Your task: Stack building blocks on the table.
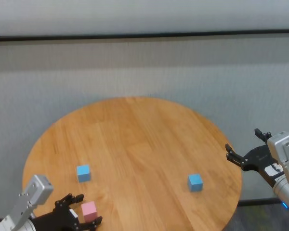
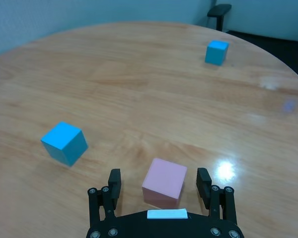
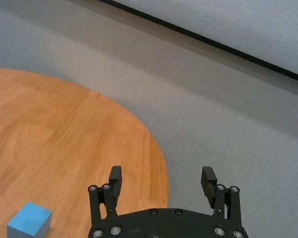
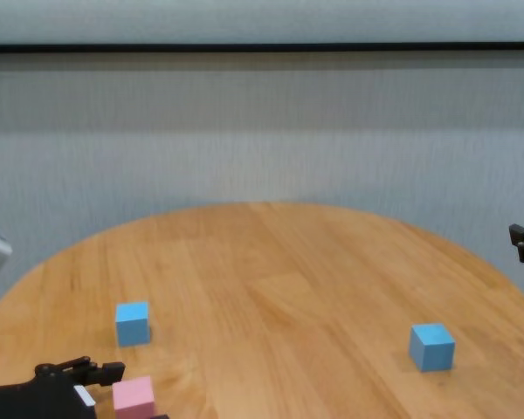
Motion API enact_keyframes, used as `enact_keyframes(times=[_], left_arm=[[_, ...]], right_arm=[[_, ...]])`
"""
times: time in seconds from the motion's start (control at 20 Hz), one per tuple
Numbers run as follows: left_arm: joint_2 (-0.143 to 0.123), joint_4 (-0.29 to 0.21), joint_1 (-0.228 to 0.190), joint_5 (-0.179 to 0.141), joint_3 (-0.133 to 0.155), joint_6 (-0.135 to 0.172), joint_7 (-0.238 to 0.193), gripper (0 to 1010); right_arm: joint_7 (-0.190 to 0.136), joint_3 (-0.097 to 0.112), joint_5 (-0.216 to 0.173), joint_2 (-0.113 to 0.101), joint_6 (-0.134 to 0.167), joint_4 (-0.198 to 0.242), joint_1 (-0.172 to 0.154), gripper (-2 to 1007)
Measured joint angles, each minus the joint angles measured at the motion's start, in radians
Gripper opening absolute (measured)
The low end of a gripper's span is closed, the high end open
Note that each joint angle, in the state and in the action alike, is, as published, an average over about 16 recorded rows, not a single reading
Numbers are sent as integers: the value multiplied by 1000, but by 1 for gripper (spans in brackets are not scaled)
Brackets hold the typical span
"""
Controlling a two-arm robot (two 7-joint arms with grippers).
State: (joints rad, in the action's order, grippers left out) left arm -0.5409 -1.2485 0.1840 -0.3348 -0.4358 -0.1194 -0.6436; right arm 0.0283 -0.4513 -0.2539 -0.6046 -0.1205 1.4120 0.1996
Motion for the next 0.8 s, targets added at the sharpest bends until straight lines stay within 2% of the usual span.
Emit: enact_keyframes(times=[0.35, 0.8], left_arm=[[-4, -6, -1, 6, -5, 2, -2, 856], [-8, -20, -9, 6, -5, -5, 2, 579]], right_arm=[[0, 0, 0, 0, 0, 0, 0, 1005], [0, 0, 0, 0, 0, 0, 0, 1005]])
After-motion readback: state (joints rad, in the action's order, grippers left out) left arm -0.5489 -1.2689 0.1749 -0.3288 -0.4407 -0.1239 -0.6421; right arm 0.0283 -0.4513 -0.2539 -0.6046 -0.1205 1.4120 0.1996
